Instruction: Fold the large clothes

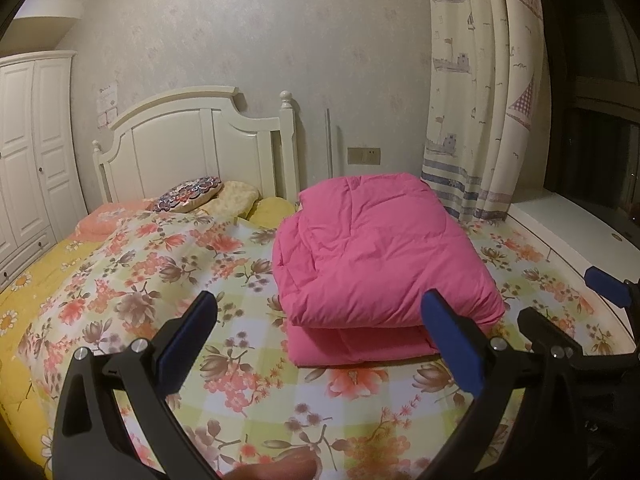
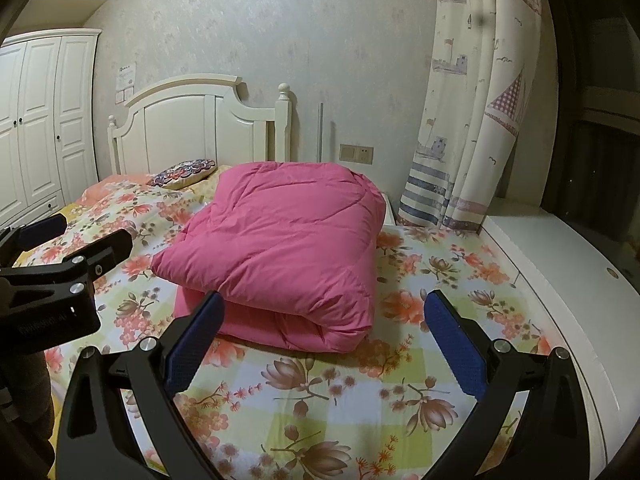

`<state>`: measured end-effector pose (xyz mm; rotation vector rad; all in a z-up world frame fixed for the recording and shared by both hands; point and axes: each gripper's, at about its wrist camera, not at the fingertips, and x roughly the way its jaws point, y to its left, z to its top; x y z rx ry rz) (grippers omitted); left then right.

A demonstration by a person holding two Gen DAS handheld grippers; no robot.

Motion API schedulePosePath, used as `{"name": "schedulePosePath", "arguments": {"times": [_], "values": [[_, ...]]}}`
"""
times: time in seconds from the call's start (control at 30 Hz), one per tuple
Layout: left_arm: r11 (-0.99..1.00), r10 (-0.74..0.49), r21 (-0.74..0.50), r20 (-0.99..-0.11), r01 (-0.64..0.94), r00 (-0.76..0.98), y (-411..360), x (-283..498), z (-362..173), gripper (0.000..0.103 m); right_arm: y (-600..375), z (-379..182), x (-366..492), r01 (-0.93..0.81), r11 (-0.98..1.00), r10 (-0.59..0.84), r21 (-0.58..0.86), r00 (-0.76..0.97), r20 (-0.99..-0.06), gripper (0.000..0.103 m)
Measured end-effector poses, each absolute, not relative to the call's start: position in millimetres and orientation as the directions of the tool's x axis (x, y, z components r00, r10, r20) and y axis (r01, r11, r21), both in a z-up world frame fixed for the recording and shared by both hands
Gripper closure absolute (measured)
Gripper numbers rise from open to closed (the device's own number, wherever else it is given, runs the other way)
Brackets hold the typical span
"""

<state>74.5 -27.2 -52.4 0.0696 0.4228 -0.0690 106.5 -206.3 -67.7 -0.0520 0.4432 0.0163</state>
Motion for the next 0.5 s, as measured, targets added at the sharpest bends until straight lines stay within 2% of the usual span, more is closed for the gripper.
{"name": "schedulePosePath", "arguments": {"times": [0.23, 0.37, 0.5], "values": [[0.996, -0.066, 0.032, -0.408, 0.086, 0.911, -23.4, 83.2, -70.7, 0.002, -206.4, -81.9, 117.1, -0.024, 0.999, 0.003, -0.04, 0.886, -0.464, 0.004], [0.989, -0.124, 0.003, -0.519, 0.147, 0.846, -8.5, 111.4, -86.5, 0.002, -213.9, -92.5, 129.2, -0.006, 0.999, -0.011, -0.035, 0.873, -0.488, 0.004], [0.996, -0.083, -0.028, -0.615, 0.083, 0.784, 50.5, 160.8, -102.8, 0.002, -265.8, -86.0, 145.7, 0.089, 0.994, -0.11, -0.067, 0.864, -0.492, 0.004]]}}
